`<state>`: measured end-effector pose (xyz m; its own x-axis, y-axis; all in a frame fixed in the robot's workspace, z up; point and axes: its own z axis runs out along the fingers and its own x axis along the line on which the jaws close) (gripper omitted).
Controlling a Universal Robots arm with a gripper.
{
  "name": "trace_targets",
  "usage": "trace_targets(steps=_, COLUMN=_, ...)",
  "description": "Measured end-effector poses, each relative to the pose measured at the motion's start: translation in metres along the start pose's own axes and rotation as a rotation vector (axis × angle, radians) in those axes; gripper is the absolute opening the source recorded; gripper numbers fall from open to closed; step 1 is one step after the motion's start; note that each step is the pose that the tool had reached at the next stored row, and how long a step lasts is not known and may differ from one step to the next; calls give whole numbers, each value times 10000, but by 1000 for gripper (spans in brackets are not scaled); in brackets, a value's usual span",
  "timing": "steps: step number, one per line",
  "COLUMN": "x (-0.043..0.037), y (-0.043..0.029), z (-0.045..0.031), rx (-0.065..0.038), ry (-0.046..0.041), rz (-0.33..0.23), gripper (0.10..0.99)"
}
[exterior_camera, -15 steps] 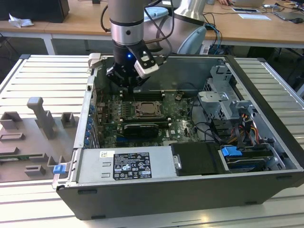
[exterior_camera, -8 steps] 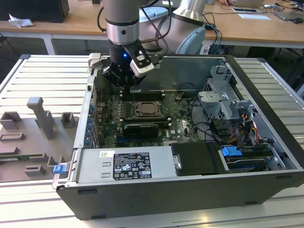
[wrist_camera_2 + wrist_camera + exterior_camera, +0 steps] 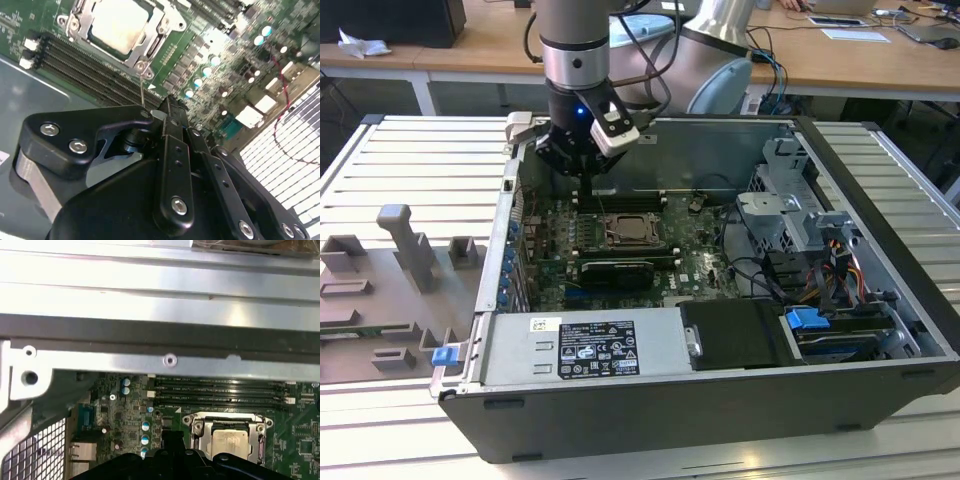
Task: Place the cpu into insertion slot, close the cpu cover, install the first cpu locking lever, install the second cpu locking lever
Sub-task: 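Install the first cpu locking lever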
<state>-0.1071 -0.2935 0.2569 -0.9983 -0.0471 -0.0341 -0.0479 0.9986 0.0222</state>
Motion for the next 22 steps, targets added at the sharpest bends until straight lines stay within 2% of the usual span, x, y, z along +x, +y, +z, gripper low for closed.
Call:
trace_targets(steps=3, x=-11, y=38, z=3, rx=0, ry=0, rz=-3, gripper=106)
trace_targets(steps=11, x=-32, y=40, z=8, rx=2, ry=1, rz=-1, gripper=106)
trace_targets(steps=22, x=-242, y=30, z=44, rx=2, ry=0, rz=-1, gripper=106)
